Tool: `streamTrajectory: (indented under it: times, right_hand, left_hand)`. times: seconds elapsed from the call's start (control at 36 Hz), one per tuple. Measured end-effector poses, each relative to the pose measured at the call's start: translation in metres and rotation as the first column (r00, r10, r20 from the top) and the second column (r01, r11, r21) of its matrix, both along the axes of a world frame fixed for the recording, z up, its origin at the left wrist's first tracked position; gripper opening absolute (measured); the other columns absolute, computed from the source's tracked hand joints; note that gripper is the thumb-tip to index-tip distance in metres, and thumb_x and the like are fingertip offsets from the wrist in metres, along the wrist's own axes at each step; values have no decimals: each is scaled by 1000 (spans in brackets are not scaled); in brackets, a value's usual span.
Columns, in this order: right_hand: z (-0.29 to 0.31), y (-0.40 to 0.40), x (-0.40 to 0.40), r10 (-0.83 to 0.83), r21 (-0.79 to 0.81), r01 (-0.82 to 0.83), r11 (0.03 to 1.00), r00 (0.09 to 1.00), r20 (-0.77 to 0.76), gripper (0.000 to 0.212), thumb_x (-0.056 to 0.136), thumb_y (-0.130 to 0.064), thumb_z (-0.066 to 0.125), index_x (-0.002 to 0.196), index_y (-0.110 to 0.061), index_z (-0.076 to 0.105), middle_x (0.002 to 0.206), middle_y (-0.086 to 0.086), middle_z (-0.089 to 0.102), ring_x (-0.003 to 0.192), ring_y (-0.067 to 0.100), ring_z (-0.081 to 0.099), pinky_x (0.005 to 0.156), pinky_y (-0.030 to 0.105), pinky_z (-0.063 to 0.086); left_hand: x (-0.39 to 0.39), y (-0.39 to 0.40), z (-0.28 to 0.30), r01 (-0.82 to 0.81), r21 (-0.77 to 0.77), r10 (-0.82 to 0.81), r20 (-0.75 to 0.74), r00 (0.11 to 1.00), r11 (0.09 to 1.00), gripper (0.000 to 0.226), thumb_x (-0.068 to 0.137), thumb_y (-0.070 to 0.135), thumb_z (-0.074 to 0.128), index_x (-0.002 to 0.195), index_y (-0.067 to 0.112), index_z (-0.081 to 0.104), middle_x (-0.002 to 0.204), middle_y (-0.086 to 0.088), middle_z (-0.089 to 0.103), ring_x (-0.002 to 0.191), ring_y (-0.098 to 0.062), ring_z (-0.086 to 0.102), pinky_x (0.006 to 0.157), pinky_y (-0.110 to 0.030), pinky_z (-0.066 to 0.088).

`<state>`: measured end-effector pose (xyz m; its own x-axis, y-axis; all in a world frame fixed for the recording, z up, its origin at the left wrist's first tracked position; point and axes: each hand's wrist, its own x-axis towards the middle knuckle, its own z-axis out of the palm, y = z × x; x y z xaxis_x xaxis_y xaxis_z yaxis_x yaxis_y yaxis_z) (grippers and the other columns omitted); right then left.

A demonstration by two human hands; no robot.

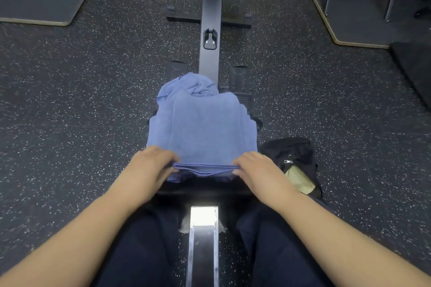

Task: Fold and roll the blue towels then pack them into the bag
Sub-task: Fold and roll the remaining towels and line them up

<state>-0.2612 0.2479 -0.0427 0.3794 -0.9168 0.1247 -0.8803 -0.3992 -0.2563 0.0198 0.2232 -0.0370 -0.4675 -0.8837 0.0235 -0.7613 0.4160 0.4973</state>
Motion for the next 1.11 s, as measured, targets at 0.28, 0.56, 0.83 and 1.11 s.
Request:
streamTrajectory:
  times: [0.28,0.56,0.83,1.11]
  right_hand:
    - [18,0,6,30,159,-32,987,999,17,12,94,-20,47,104,-25,52,87,-1,59,83,25,55,75,35,43]
    - [5,2,0,78,71,-79,994,997,15,60,65,5,72,103,-32,47,82,-4,54,72,22,54,65,29,44]
    - [-5,1,-9,22,-36,-20,999,998,51,37,63,6,75,88,-17,61,84,-2,58,73,20,54,71,26,35]
    - [0,8,2,-23,-13,23,1000,1000,13,28,91,-32,37,87,-14,58,83,1,53,74,22,53,67,33,49]
  left_hand:
    - [-6,2,3,35,-154,-14,136,991,987,43,77,7,46,106,38,49,76,6,50,69,-26,53,59,-35,44]
    - [-4,6,2,71,-243,-23,197,980,967,24,83,24,37,98,34,52,79,12,57,73,-19,58,65,-33,41]
    - [-2,4,7,60,-269,43,363,931,961,34,58,24,89,72,20,58,65,2,50,55,-26,54,55,-30,35]
    - [-8,6,1,-11,-273,73,219,973,962,32,89,47,37,74,23,50,67,7,49,59,-23,54,57,-28,32]
